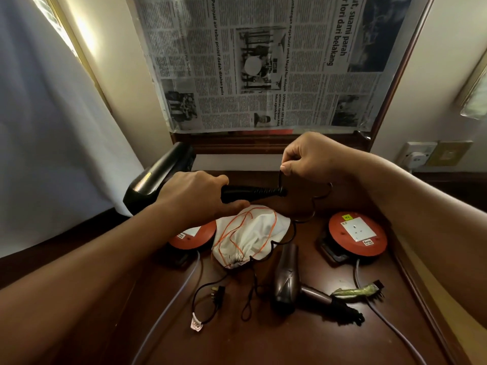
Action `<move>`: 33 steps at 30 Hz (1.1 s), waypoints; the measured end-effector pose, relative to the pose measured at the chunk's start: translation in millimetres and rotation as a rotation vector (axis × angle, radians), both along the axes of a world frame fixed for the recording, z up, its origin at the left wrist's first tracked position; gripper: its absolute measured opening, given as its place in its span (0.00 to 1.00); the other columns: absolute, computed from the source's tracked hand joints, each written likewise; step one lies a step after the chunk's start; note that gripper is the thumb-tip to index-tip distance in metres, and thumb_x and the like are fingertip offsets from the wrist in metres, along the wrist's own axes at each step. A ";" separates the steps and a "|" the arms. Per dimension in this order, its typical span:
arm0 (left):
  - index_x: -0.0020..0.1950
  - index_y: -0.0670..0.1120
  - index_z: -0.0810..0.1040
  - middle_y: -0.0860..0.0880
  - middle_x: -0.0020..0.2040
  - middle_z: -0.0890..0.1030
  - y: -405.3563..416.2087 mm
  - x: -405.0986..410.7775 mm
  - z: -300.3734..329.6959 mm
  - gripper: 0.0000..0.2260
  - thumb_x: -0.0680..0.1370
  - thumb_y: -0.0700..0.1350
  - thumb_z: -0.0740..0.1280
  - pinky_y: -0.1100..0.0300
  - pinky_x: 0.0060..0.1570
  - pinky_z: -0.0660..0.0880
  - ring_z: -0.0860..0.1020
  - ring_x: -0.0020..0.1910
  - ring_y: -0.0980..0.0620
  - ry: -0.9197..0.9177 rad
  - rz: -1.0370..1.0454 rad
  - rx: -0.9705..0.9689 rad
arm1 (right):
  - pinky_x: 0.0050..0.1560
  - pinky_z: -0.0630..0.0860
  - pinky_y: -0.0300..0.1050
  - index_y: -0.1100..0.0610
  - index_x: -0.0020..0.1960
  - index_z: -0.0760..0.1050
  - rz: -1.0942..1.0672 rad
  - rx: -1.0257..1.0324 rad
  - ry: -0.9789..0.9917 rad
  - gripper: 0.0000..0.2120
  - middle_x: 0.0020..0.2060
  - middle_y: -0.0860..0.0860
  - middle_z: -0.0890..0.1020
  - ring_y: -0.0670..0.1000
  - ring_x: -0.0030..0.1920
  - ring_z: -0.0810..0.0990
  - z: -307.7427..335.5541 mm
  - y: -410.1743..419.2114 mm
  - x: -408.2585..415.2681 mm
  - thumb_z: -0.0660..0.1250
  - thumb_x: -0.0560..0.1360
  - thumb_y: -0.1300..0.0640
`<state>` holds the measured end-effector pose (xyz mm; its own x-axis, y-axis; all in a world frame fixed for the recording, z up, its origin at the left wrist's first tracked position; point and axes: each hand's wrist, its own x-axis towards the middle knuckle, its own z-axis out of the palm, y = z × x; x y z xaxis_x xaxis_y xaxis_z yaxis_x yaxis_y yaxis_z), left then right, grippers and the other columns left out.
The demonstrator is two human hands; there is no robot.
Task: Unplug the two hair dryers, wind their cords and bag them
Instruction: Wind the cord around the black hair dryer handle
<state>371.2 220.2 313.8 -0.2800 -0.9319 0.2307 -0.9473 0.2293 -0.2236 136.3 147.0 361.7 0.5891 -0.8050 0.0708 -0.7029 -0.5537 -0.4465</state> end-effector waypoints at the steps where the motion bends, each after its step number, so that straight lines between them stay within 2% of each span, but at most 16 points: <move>1: 0.48 0.53 0.73 0.54 0.35 0.76 0.4 -1.0 -1.0 0.32 0.69 0.77 0.45 0.58 0.31 0.69 0.75 0.32 0.55 -0.010 0.014 0.001 | 0.31 0.66 0.26 0.56 0.43 0.81 0.002 -0.040 0.022 0.06 0.31 0.42 0.77 0.37 0.31 0.76 -0.8 2.5 1.5 0.67 0.76 0.56; 5: 0.48 0.52 0.74 0.53 0.34 0.76 1.9 -5.3 -5.1 0.31 0.70 0.76 0.47 0.60 0.28 0.68 0.74 0.30 0.55 -0.048 0.079 0.005 | 0.39 0.70 0.36 0.54 0.44 0.81 -0.026 -0.125 0.030 0.06 0.36 0.46 0.79 0.44 0.40 0.78 -6.9 13.4 6.1 0.66 0.76 0.55; 9: 0.49 0.52 0.74 0.53 0.34 0.74 -0.3 -9.6 -9.3 0.31 0.71 0.76 0.48 0.59 0.30 0.71 0.75 0.32 0.54 -0.035 0.152 0.049 | 0.43 0.77 0.47 0.55 0.44 0.80 -0.067 -0.167 0.008 0.07 0.38 0.50 0.81 0.51 0.41 0.79 -17.8 27.5 8.9 0.65 0.77 0.54; 12: 0.49 0.52 0.74 0.53 0.35 0.74 -1.4 -12.1 -11.9 0.31 0.71 0.76 0.48 0.58 0.32 0.73 0.75 0.33 0.55 0.028 0.193 0.083 | 0.40 0.78 0.50 0.55 0.44 0.78 -0.132 -0.195 -0.104 0.07 0.35 0.49 0.79 0.51 0.37 0.78 -36.2 39.0 9.5 0.65 0.76 0.54; 15: 0.47 0.52 0.74 0.53 0.35 0.75 -2.1 -14.1 -16.8 0.31 0.71 0.76 0.48 0.57 0.34 0.74 0.74 0.33 0.55 0.100 0.209 0.096 | 0.32 0.74 0.46 0.55 0.45 0.75 -0.209 -0.184 -0.279 0.05 0.32 0.48 0.77 0.49 0.32 0.76 -59.2 54.2 10.0 0.63 0.78 0.55; 18: 0.50 0.52 0.75 0.53 0.35 0.75 -2.8 -14.1 -23.7 0.34 0.70 0.77 0.45 0.56 0.36 0.75 0.75 0.34 0.54 0.132 0.232 0.101 | 0.27 0.66 0.38 0.54 0.47 0.73 -0.241 -0.059 -0.489 0.05 0.29 0.46 0.74 0.43 0.26 0.71 -84.3 71.4 12.2 0.60 0.80 0.57; 22: 0.60 0.52 0.75 0.53 0.38 0.75 0.5 -15.5 -29.5 0.38 0.70 0.77 0.44 0.56 0.37 0.75 0.77 0.39 0.51 0.168 0.241 0.093 | 0.27 0.64 0.35 0.56 0.52 0.74 -0.308 0.178 -0.779 0.07 0.30 0.48 0.73 0.41 0.25 0.67 -105.8 85.9 16.7 0.57 0.81 0.61; 24: 0.61 0.51 0.75 0.53 0.38 0.75 2.3 -17.6 -30.1 0.38 0.70 0.77 0.44 0.55 0.38 0.75 0.77 0.39 0.51 0.184 0.240 0.086 | 0.26 0.64 0.35 0.58 0.51 0.76 -0.332 0.329 -0.943 0.09 0.28 0.50 0.72 0.42 0.26 0.66 -110.7 90.8 17.8 0.57 0.81 0.62; 27: 0.58 0.51 0.76 0.53 0.36 0.75 3.3 -18.2 -30.7 0.40 0.69 0.77 0.42 0.53 0.40 0.78 0.77 0.37 0.52 0.208 0.226 0.062 | 0.28 0.62 0.40 0.61 0.47 0.78 -0.322 0.535 -1.129 0.11 0.28 0.52 0.72 0.49 0.27 0.65 -118.8 95.5 18.0 0.58 0.81 0.59; 29: 0.58 0.51 0.76 0.53 0.35 0.74 3.9 -17.0 -30.7 0.41 0.68 0.78 0.40 0.53 0.40 0.78 0.77 0.37 0.51 0.229 0.213 0.053 | 0.27 0.62 0.39 0.62 0.44 0.78 -0.311 0.634 -1.185 0.13 0.28 0.52 0.73 0.49 0.27 0.64 -122.5 98.2 17.4 0.60 0.79 0.54; 33: 0.54 0.51 0.76 0.55 0.33 0.72 8.3 -16.8 -27.0 0.39 0.68 0.77 0.40 0.53 0.40 0.78 0.76 0.35 0.53 0.249 0.184 0.040 | 0.27 0.64 0.38 0.62 0.43 0.77 -0.296 0.768 -1.176 0.19 0.26 0.53 0.72 0.48 0.27 0.66 -127.2 101.8 15.2 0.62 0.75 0.45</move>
